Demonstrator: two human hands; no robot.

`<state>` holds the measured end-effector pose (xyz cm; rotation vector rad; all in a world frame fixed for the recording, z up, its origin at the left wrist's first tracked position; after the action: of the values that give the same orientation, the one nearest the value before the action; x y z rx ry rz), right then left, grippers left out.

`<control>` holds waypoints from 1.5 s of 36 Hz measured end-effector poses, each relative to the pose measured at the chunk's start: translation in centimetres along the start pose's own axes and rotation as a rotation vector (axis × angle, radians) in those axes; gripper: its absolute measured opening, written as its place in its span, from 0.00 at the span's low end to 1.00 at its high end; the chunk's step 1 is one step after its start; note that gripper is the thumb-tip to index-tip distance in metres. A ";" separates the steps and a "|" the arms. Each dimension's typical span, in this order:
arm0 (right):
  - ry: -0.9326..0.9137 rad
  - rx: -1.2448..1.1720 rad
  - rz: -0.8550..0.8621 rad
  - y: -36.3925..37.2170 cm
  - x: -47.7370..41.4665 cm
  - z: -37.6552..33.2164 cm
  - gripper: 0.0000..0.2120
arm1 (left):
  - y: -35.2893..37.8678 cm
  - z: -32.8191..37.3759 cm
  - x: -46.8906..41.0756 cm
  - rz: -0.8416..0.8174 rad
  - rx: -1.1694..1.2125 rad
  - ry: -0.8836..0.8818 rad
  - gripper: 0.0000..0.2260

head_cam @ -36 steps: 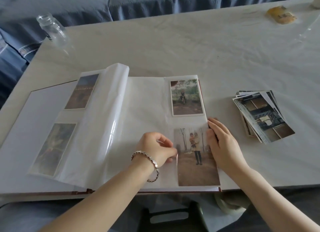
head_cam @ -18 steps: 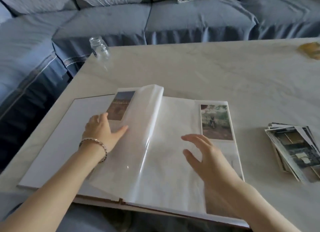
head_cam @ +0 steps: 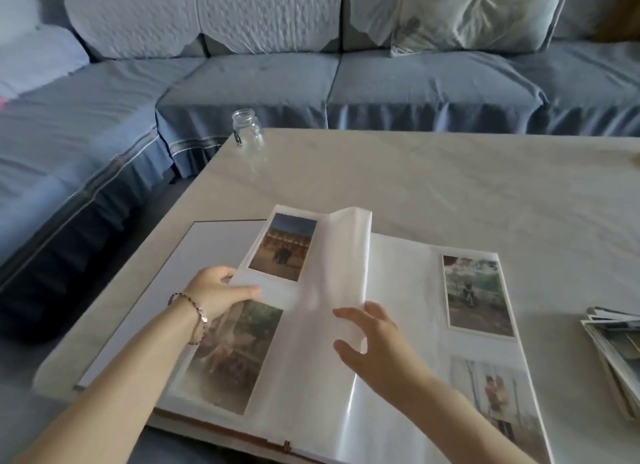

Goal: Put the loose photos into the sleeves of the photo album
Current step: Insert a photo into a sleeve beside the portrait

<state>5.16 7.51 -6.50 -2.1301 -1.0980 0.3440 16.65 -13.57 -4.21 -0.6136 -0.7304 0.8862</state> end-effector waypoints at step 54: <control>0.416 0.670 0.282 -18.4 12.3 19.4 0.13 | 20.1 12.5 13.9 -0.317 -0.470 0.877 0.19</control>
<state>-8.59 33.47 -6.64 -1.6361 -0.3634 0.3205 3.60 10.38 -7.12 -1.1618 -0.2062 0.0871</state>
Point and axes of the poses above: each hand's wrist, its own x-axis away from the middle knuckle, its own y-axis out of the palm, z = x × y, the point moved 6 cm from there along -x, towards the middle knuckle, and after that the axes turned 7 degrees about z, right-handed, at the moved point
